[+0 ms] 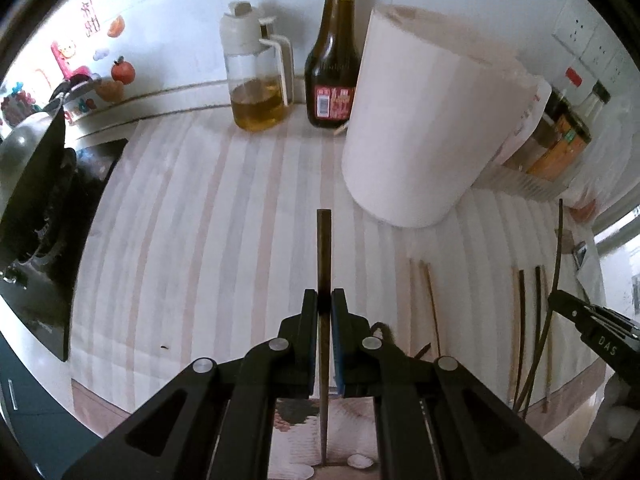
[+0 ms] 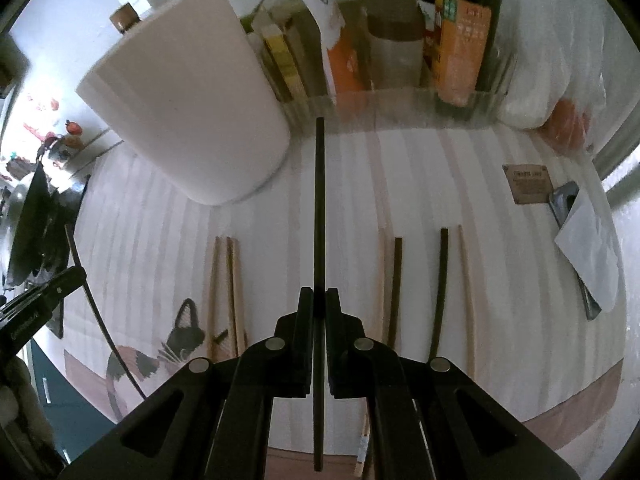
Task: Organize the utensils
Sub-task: 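Lift both dark chopsticks toward the white cylindrical holder with both tools, then insert the dark chopstick into the holder with the left tool while the right tool inserts its own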
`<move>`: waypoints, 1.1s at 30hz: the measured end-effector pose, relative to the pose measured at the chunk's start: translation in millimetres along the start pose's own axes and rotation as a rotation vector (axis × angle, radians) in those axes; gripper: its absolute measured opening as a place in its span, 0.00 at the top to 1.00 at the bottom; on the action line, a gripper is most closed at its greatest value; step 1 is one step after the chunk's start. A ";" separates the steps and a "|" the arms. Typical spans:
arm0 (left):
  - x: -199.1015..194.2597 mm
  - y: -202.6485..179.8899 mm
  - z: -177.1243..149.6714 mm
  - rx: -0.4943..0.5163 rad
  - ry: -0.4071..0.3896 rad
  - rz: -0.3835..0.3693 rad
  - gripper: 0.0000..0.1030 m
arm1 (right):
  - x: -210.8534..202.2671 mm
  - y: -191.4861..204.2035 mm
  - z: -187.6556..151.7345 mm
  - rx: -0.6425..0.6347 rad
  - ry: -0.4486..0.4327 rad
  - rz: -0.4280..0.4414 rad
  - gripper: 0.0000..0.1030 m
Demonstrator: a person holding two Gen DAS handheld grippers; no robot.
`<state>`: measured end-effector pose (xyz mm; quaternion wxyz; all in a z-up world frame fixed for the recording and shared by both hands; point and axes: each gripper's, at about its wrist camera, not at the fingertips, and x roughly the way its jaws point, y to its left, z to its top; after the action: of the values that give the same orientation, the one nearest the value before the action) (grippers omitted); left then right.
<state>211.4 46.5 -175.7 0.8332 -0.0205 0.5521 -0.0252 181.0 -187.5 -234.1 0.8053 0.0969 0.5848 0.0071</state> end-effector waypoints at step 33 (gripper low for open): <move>-116.5 -20.4 62.1 0.021 -0.345 -0.032 0.96 | -107.5 44.2 48.6 -0.086 -0.336 0.025 0.95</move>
<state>222.8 34.1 -43.2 0.9153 -0.0249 0.4000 -0.0405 197.4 -164.6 -111.3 0.8949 0.0694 0.4400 0.0260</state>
